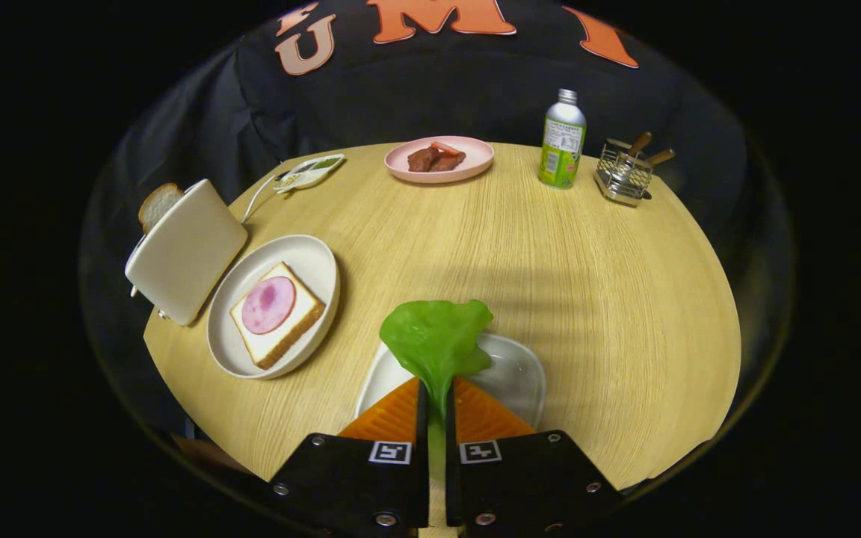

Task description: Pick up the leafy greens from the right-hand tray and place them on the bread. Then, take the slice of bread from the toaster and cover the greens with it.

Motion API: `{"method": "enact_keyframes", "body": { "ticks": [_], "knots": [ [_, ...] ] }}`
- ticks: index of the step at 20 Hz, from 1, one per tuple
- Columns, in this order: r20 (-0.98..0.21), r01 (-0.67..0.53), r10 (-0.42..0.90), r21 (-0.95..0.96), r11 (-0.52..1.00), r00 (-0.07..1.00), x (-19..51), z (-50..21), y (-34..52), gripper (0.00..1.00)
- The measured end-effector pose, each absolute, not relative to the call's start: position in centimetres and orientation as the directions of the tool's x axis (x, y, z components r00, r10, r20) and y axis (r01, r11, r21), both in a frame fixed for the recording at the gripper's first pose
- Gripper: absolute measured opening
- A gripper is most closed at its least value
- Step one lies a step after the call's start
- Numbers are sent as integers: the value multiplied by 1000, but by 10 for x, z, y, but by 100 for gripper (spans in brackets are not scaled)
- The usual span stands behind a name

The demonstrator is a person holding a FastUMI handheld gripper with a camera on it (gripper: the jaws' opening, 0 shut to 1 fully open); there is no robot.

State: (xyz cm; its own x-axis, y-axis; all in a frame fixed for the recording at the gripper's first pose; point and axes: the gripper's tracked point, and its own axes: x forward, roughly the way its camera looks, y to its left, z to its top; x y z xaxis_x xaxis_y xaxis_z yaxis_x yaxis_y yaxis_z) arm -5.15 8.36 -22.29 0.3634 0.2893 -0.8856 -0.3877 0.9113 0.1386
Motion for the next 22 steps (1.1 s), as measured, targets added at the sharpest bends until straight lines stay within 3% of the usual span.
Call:
{"method": "enact_keyframes", "body": {
  "ticks": [8, 20, 22],
  "knots": [
    [-839, -511, 400, 176, 841, 369, -48, -188, 150, 9],
    [-821, -665, 521, 255, 702, 235, -54, -195, 268, 9],
    [-829, -687, 506, 224, 691, 238, -50, -199, 273, 15]
  ]
}}
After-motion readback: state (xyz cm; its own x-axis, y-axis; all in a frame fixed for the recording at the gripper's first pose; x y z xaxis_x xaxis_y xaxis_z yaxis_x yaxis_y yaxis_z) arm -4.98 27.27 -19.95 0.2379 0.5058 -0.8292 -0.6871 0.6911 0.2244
